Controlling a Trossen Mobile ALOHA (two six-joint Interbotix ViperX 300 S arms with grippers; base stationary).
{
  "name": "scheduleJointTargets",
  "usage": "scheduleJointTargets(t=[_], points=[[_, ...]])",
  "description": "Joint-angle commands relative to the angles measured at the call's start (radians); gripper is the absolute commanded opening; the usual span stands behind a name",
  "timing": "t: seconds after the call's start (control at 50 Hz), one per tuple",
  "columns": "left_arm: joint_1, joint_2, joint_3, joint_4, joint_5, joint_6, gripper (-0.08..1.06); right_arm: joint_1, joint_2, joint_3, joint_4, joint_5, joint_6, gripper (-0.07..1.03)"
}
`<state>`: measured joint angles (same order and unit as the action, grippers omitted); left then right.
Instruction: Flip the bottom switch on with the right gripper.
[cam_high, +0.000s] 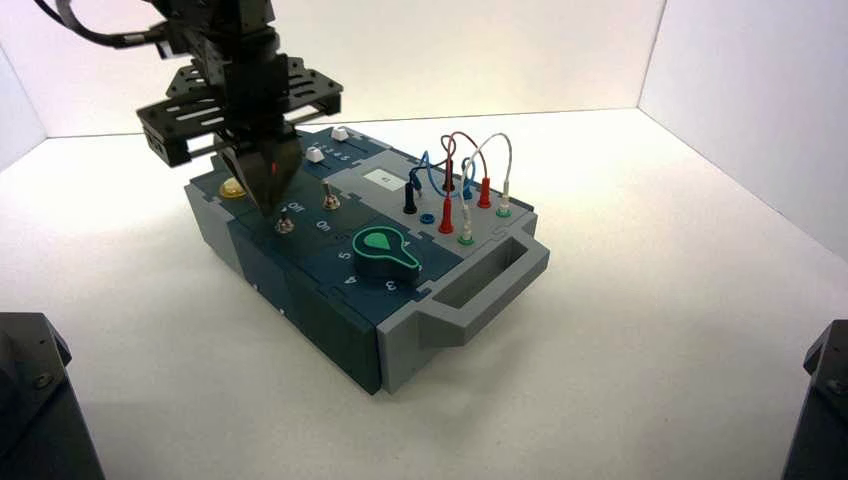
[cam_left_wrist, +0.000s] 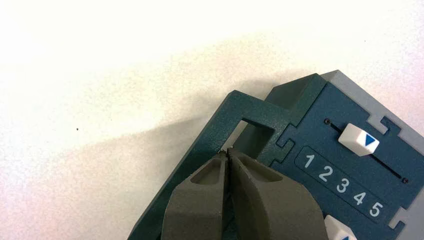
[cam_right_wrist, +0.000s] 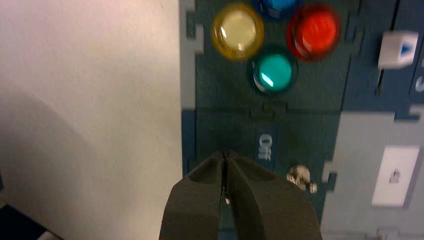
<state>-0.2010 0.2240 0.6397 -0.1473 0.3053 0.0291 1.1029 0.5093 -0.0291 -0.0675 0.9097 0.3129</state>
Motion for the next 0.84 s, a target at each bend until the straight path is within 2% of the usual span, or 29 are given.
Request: scheduleJointTargets(t=[0.02,0.26,0.44,0.84], points=[[0.017,-0.063,-0.031,0.003,-0.023,0.003,-0.03,0.0,-0.026,-0.061,-0.021,-0.003,-0.012,-0.02],[0.017,-0.147,-0.028,0.005,-0.026,0.006,-0.03,-0.009,-0.06,-0.071,-0.04,0.0,-0.015,-0.02],[0.017,-0.199,-0.025,0.003,-0.014,0.012,-0.03,-0.009,-0.077,-0.064,-0.041,0.012,-0.041,-0.02],[-0.002,-0.27,0.008,0.003,-0.018,0.02,-0.03,-0.005,-0.141,-0.015,-0.041,-0.018,-0.043,-0.02]])
